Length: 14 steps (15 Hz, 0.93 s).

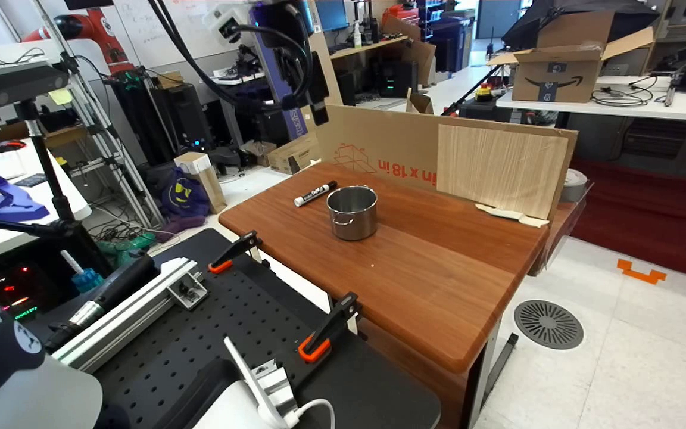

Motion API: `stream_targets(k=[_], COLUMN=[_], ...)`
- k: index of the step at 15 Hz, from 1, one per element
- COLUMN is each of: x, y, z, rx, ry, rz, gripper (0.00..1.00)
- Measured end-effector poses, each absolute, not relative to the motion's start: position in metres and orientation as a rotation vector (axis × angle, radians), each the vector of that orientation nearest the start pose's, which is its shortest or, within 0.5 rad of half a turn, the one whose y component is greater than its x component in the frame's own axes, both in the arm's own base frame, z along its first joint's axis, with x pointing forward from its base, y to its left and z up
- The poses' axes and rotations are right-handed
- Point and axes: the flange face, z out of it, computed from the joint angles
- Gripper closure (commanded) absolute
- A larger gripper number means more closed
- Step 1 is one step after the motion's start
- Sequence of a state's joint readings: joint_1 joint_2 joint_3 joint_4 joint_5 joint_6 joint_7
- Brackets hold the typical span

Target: Put the marker in the pot

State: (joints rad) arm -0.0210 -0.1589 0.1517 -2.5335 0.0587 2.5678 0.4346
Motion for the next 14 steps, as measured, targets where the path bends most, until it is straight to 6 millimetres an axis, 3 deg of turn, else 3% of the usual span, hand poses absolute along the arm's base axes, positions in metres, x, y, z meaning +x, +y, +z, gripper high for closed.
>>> stream_targets(k=[4, 7, 14], x=[0.487, 0.504, 0.536], y=[0.069, 0.089, 0.135], z=[0.305, 0.273, 0.223], rx=[-3.025, -3.051, -3.078], ry=[0.512, 0.479, 0.425], rz=[-0.259, -0.199, -0.129], gripper=[0.0, 0.0, 0.0])
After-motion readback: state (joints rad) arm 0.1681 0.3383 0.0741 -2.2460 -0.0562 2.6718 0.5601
